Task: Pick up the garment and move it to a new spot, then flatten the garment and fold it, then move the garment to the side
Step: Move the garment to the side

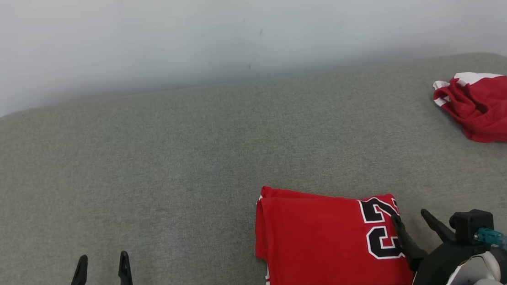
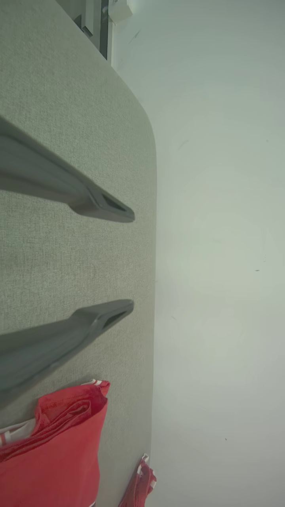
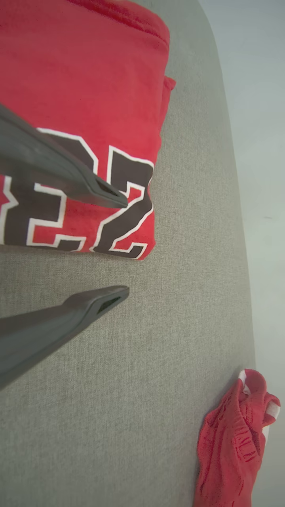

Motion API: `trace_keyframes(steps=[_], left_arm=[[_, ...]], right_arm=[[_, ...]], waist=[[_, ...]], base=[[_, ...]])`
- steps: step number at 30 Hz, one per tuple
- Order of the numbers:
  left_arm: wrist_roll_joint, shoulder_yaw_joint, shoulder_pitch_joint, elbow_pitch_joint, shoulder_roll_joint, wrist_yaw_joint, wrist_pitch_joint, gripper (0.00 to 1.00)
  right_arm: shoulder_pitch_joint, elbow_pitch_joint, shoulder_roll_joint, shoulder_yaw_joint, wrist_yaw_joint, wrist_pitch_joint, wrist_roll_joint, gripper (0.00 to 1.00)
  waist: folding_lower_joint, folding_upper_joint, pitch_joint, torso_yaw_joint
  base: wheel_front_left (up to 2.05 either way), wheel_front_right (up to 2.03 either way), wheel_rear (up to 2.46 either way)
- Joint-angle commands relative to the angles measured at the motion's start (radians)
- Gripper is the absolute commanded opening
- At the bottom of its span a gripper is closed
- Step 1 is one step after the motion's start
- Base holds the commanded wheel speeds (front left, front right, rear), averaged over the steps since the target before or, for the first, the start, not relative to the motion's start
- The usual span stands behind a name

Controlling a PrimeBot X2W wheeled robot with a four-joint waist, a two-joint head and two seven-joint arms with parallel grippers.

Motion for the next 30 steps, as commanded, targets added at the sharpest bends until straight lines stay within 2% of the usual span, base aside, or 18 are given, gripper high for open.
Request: trace_keyframes(steps=[1, 14, 15, 16, 17, 18, 25, 30], left_arm=[[0.001, -0.001, -0.014, 0.001, -0.002, 0.0, 0.0, 1.0], [0.003, 0.004, -0.048, 0.004, -0.006, 0.003, 0.0, 1.0], [0.003, 0.004, -0.05, 0.004, -0.006, 0.003, 0.0, 1.0], [0.003, 0.003, -0.053, 0.004, -0.007, 0.003, 0.0, 1.0], [0.002, 0.003, -0.055, 0.005, -0.007, 0.004, 0.0, 1.0], [0.001, 0.003, -0.057, 0.004, -0.007, 0.004, 0.0, 1.0], [-0.003, -0.003, -0.084, -0.002, -0.009, 0.005, 0.0, 1.0], [-0.006, -0.025, -0.149, -0.017, -0.012, 0.006, 0.0, 1.0]], right_arm=[[-0.012, 0.016, -0.004, 0.007, -0.002, -0.006, 0.005, 1.0], [-0.079, 0.257, 0.032, 0.121, -0.002, -0.009, 0.091, 1.0], [-0.084, 0.27, 0.032, 0.127, -0.002, -0.005, 0.096, 0.7], [-0.088, 0.278, 0.033, 0.136, -0.002, 0.0, 0.102, 0.45], [-0.094, 0.279, 0.035, 0.143, -0.002, -0.008, 0.111, 0.14], [-0.105, 0.279, 0.033, 0.147, -0.002, -0.013, 0.119, 0.0], [-0.227, 0.254, -0.018, 0.187, -0.002, -0.042, 0.122, 0.0], [-0.371, 0.218, -0.099, 0.24, -0.003, -0.022, 0.128, 0.0]], waist=[[0.0, 0.0, 0.015, 0.01], [0.0, 0.0, 0.058, 0.02], [0.0, 0.0, 0.061, 0.02], [0.0, 0.0, 0.064, 0.02], [0.0, 0.0, 0.067, 0.019], [0.0, 0.0, 0.072, 0.019], [0.0, 0.0, 0.123, 0.014], [0.0, 0.0, 0.217, 0.021]], base=[[0.0, 0.0, 0.0], [0.0, 0.0, 0.0], [0.0, 0.0, 0.0], [0.0, 0.0, 0.0], [0.0, 0.0, 0.0], [0.0, 0.0, 0.0], [0.0, 0.0, 0.0], [0.0, 0.0, 0.0]])
